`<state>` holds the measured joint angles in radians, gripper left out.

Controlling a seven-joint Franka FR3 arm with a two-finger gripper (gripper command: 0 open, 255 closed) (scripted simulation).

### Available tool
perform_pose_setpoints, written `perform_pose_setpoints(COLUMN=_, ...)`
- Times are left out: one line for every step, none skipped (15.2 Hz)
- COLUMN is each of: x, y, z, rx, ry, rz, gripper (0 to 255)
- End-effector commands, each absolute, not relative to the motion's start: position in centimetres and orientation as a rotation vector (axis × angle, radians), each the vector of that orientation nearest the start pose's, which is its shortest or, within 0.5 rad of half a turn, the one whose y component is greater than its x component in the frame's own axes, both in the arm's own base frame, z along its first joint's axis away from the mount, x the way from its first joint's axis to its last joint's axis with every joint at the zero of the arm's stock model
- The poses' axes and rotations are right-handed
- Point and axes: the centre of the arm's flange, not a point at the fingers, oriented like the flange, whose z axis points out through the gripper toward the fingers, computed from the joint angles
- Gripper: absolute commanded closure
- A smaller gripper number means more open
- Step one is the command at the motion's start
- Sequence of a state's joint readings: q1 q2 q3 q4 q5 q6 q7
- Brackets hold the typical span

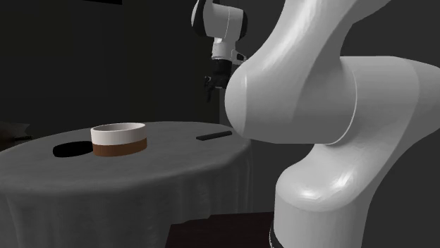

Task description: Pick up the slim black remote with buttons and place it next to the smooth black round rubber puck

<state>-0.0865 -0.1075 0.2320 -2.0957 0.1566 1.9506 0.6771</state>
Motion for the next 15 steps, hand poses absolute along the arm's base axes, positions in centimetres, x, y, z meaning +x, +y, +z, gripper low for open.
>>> perform_pose_setpoints(x=53.0, y=9.0, z=44.5, rx=-2.877, ry=0.975, rz=0.156, gripper=0)
perform_pose_setpoints(x=54.0, y=9.0, z=43.5, rx=-2.859, ry=1.014, rz=0.169, gripper=0)
perform_pose_setpoints(x=55.0, y=9.0, z=42.5, rx=-2.841, ry=1.052, rz=0.183, gripper=0)
perform_pose_setpoints(x=55.9, y=9.0, z=41.5, rx=-2.822, ry=1.090, rz=0.196, gripper=0)
perform_pose_setpoints(x=56.9, y=9.0, z=40.5, rx=-2.803, ry=1.128, rz=0.209, gripper=0)
perform_pose_setpoints(x=57.8, y=8.9, z=39.5, rx=-2.783, ry=1.166, rz=0.222, gripper=0)
perform_pose_setpoints(x=58.8, y=8.8, z=38.5, rx=-2.763, ry=1.203, rz=0.235, gripper=0)
perform_pose_setpoints(x=59.7, y=8.7, z=37.5, rx=-2.742, ry=1.240, rz=0.248, gripper=0)
perform_pose_setpoints(x=60.6, y=8.6, z=36.4, rx=-2.721, ry=1.276, rz=0.261, gripper=0)
perform_pose_setpoints(x=61.5, y=8.4, z=35.4, rx=-2.699, ry=1.313, rz=0.274, gripper=0)
perform_pose_setpoints(x=62.1, y=8.3, z=34.7, rx=-2.685, ry=1.335, rz=0.282, gripper=0)
perform_pose_setpoints(x=62.0, y=8.5, z=34.2, rx=-2.685, ry=1.335, rz=0.282, gripper=0)
perform_pose_setpoints(x=62.0, y=8.6, z=33.7, rx=-2.685, ry=1.335, rz=0.282, gripper=0)
perform_pose_setpoints(x=61.9, y=8.7, z=33.2, rx=-2.685, ry=1.335, rz=0.282, gripper=0)
perform_pose_setpoints(x=61.8, y=8.8, z=32.6, rx=-2.685, ry=1.335, rz=0.282, gripper=0)
